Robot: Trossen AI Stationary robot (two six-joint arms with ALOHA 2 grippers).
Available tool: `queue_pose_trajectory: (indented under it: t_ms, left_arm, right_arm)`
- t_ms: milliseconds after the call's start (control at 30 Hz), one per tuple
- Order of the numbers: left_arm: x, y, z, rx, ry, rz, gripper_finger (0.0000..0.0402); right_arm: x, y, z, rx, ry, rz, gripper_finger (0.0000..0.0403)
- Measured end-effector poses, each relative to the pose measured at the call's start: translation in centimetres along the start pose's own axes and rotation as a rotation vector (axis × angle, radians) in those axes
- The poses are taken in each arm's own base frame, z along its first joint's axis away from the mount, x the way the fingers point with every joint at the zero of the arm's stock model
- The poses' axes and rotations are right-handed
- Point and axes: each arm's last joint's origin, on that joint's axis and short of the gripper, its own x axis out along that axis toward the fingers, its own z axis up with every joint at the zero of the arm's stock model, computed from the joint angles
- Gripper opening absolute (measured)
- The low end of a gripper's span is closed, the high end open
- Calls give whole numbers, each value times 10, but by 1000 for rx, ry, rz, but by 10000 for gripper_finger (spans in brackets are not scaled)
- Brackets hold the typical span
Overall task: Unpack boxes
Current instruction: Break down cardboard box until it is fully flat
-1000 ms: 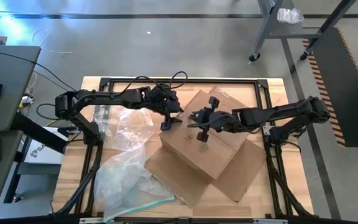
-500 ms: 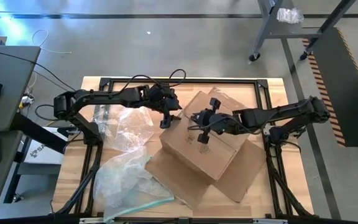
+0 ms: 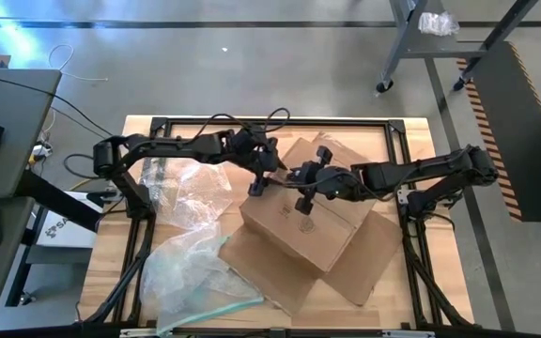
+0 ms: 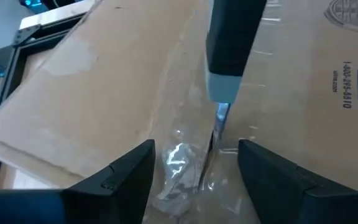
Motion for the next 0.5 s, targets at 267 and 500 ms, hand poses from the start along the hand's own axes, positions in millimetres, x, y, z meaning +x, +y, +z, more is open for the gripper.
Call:
queue_pose_trajectory:
  t_ms: [267, 500]
  left_arm:
    - [9, 0, -8, -7, 65, 20, 213]
    - [9, 0, -8, -17, 81, 43, 213]
  right_arm:
    - [0, -2, -5, 149, 47, -35, 69]
    - [-2, 1, -6, 193, 48, -42, 69]
